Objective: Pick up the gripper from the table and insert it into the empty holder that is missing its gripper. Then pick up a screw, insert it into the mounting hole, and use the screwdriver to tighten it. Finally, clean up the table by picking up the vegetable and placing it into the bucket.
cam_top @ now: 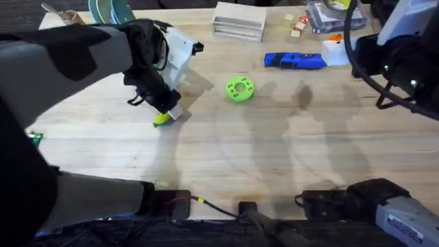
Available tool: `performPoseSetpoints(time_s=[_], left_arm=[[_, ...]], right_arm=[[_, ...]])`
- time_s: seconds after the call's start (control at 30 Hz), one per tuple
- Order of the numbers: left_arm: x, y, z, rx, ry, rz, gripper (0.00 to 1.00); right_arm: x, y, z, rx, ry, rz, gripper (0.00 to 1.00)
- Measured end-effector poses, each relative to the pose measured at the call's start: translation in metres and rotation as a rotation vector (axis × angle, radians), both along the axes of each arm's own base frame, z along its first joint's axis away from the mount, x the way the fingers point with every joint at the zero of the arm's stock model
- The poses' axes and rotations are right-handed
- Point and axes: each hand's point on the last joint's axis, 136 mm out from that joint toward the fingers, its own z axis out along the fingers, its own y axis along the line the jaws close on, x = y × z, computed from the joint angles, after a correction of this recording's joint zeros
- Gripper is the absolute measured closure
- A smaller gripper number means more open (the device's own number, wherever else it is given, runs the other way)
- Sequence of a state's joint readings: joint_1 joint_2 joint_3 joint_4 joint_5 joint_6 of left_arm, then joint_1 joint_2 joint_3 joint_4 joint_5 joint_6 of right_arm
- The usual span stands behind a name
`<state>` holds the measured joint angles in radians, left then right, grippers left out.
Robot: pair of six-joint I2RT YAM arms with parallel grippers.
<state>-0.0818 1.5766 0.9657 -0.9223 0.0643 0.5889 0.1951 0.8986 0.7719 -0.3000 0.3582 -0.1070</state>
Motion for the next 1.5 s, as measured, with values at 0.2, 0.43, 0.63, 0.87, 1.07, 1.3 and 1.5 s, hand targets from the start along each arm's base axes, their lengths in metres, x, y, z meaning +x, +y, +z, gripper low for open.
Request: performPoseSetpoints(time_s=[0.2,0.43,0.63,0.87,1.07,1.3,1.5], left_arm=[[0.012,-0.001,0.027,-0.010,-0.098,0.021,0.875],[0.066,-0.004,0.092,-0.031,-0.337,0.047,0.885],[0.135,0.015,0.159,-0.051,-0.654,0.240,0.892],[0.162,0.077,0.189,-0.121,-0.811,0.646,0.900],[0.173,0.103,0.173,-0.162,-0.799,0.848,0.906],[0.194,0.107,0.121,-0.159,-0.712,0.913,0.914],[0.195,0.107,0.117,-0.160,-0.707,0.920,0.898]], right_arm=[[0.000,0.000,0.000,0.000,0.000,0.000,0.009],[0.000,0.000,0.000,0.000,0.000,0.000,0.009],[0.000,0.000,0.000,0.000,0.000,0.000,0.009],[0.000,0.000,0.000,0.000,0.000,0.000,0.009],[0.000,0.000,0.000,0.000,0.000,0.000,0.009],[0.000,0.000,-0.001,-0.001,0.002,0.000,0.007],[0.003,0.001,-0.008,-0.005,0.026,0.000,0.010]])
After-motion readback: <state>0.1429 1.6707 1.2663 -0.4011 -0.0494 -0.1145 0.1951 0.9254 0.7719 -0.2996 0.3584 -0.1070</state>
